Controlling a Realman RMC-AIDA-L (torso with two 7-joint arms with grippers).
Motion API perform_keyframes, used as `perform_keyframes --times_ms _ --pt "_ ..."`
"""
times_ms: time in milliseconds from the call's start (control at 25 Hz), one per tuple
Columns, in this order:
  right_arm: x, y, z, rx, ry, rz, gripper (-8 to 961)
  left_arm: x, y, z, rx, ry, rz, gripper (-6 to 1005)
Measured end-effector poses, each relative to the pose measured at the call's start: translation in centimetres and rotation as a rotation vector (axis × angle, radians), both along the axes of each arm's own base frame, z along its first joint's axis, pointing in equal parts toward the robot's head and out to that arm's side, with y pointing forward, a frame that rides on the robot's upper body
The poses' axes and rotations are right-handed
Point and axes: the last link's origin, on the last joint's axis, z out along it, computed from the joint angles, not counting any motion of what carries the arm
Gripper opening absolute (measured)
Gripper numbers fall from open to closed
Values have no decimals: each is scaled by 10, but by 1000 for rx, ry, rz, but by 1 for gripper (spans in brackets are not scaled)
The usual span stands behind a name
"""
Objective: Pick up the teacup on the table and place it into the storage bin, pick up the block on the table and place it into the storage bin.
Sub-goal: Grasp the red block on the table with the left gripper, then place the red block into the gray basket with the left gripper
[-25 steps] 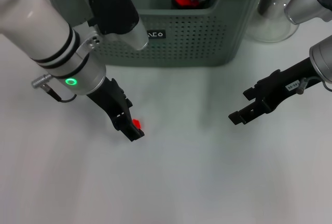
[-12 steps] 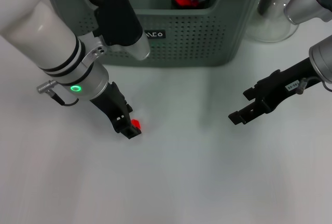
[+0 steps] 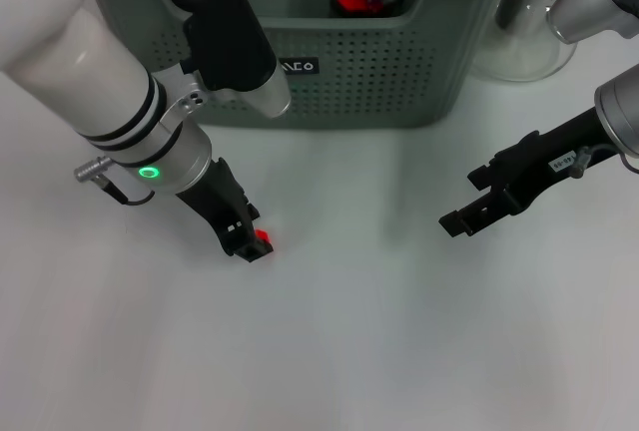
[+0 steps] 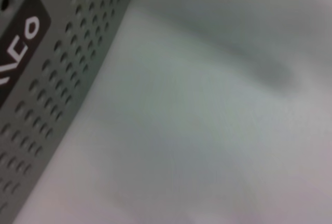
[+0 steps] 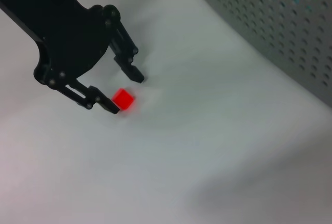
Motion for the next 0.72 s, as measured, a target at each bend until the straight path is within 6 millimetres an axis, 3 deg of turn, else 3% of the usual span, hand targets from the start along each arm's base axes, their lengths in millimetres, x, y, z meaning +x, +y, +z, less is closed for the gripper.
perform_keyframes --times_ms 120,320,520,720 --pt "0 0 0 1 0 1 943 -1 0 -1 0 3 0 541" --pt "-1 1 0 3 0 2 943 -1 -2 -2 -6 1 1 331" --pt "0 1 0 4 -1 0 942 5 -3 3 3 -10 -8 247" --pt "0 1 1 5 -1 -1 942 21 -5 22 25 -46 -15 210"
